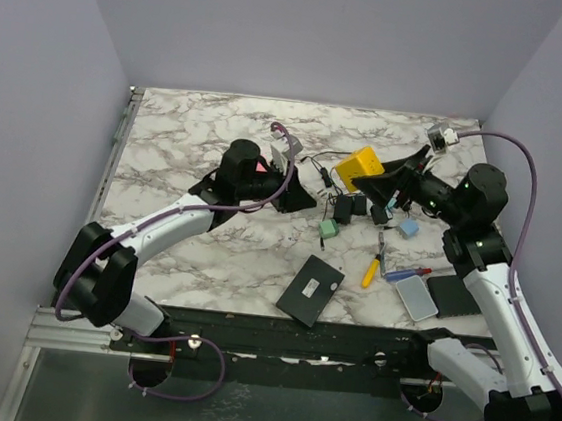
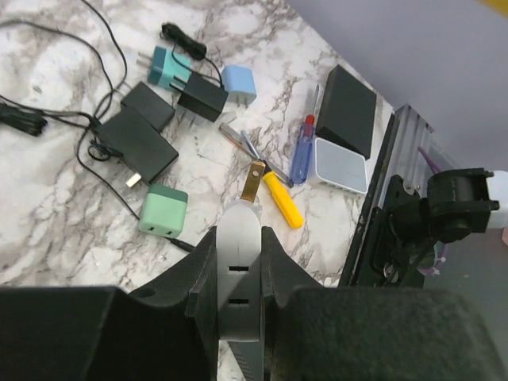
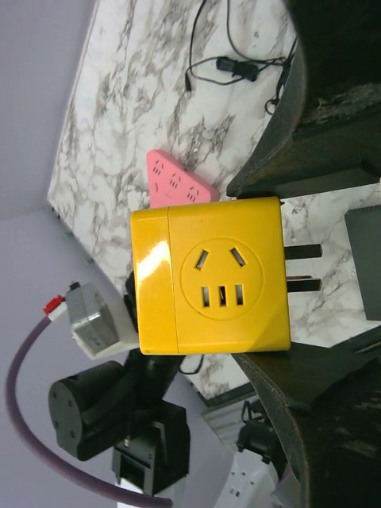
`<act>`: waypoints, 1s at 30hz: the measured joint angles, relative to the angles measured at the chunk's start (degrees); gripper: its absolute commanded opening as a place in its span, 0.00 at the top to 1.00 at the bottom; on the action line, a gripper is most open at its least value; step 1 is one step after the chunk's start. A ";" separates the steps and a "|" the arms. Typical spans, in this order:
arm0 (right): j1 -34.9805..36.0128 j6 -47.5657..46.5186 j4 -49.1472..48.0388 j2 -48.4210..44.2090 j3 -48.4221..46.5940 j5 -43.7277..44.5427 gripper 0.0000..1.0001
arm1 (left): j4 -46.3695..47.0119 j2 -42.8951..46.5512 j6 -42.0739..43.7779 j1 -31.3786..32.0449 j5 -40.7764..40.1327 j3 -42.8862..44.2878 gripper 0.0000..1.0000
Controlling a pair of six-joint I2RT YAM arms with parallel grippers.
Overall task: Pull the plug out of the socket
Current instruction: Place the plug at the center of the board.
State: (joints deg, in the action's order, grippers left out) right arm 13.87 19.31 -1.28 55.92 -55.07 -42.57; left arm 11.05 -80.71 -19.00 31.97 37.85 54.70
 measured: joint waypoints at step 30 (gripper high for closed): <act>0.00 -3.80 4.59 -10.75 5.75 15.28 0.99 | 2.51 -32.68 -15.08 10.51 -12.31 14.86 0.54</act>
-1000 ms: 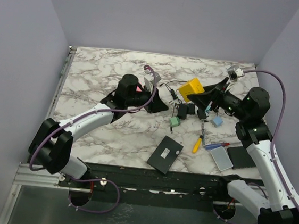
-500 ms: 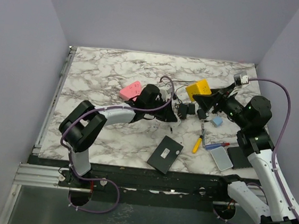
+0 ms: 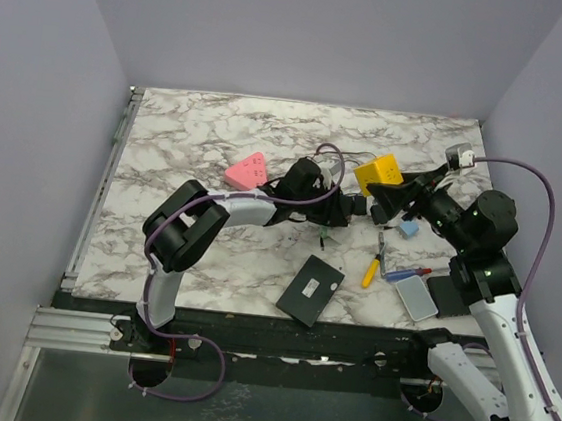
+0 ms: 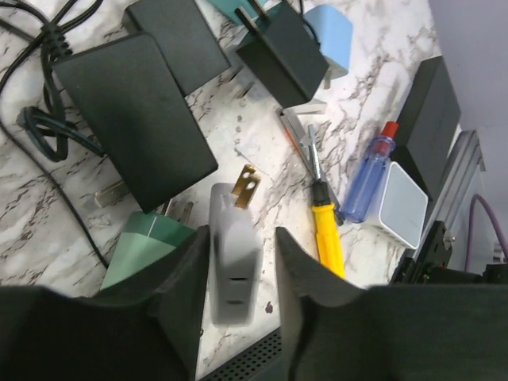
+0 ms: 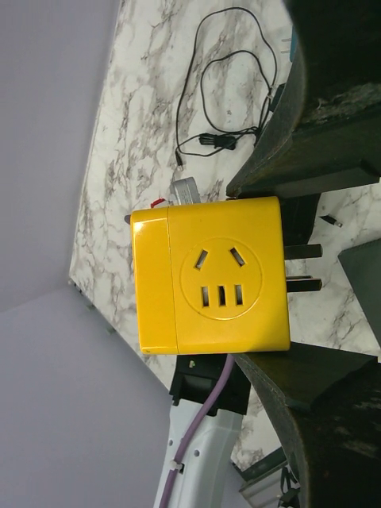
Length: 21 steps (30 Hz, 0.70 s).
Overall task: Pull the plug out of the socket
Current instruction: Place the plug at the center of the board.
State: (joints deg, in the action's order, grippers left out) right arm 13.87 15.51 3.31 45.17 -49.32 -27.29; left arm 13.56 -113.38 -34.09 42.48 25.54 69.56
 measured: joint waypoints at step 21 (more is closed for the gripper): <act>0.00 -0.70 1.16 -1.25 0.04 0.94 0.99 | -9.57 6.93 8.44 -1.46 -6.25 3.96 0.16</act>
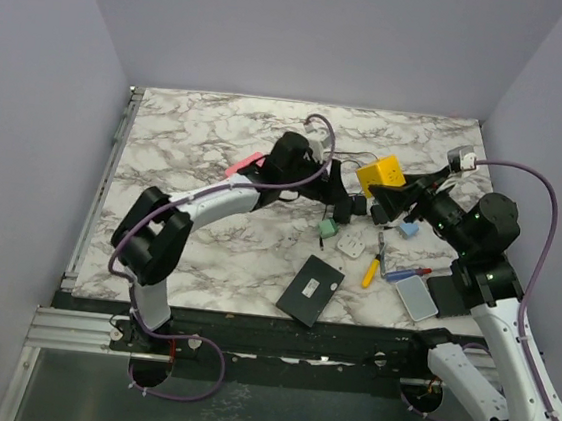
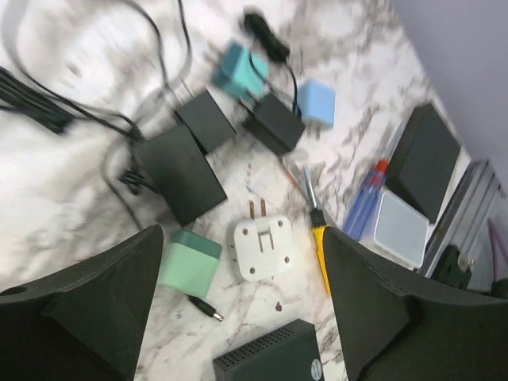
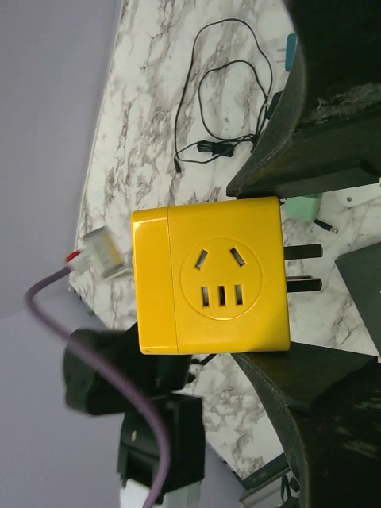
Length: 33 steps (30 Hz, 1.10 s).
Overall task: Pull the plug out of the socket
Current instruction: Place the plug at the center of the board.
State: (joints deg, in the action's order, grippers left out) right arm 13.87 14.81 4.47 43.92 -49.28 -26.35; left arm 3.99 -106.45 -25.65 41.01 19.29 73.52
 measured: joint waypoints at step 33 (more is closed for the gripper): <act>39.12 -2.27 -9.51 49.48 -10.43 32.50 0.97 | -9.44 34.23 11.91 -29.97 -25.42 -13.70 0.01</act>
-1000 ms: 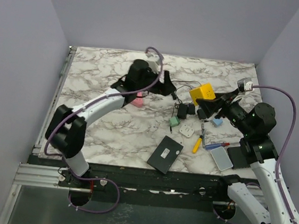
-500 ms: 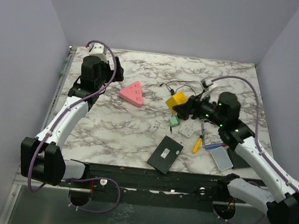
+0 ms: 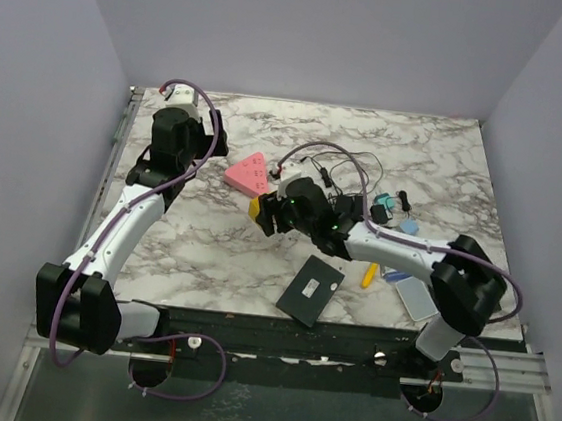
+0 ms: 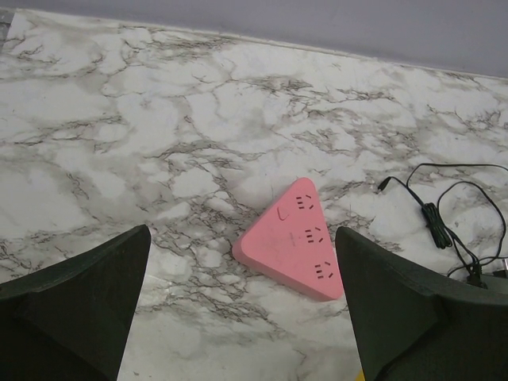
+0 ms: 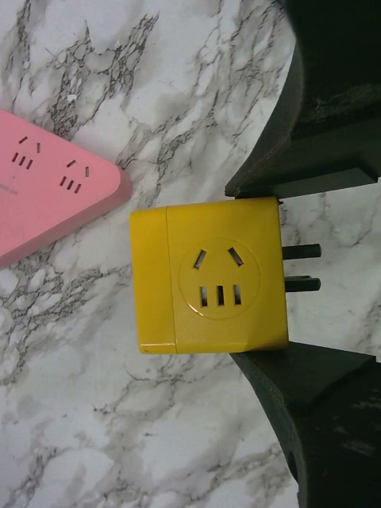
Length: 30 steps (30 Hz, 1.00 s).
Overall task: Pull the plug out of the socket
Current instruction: Place the plug at the center of the board.
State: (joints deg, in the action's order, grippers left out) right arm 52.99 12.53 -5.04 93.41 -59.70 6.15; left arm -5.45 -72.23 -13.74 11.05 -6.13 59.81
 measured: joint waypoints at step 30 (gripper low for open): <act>2.82 -0.26 -0.42 14.62 -10.38 8.92 0.24 | -0.11 2.29 2.89 0.00 -6.36 -0.81 0.01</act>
State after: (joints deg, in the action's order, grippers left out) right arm 55.81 12.27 -5.45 108.03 -70.08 15.07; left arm -5.56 -69.93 -10.85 11.05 -12.49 59.00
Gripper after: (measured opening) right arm 0.730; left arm 0.989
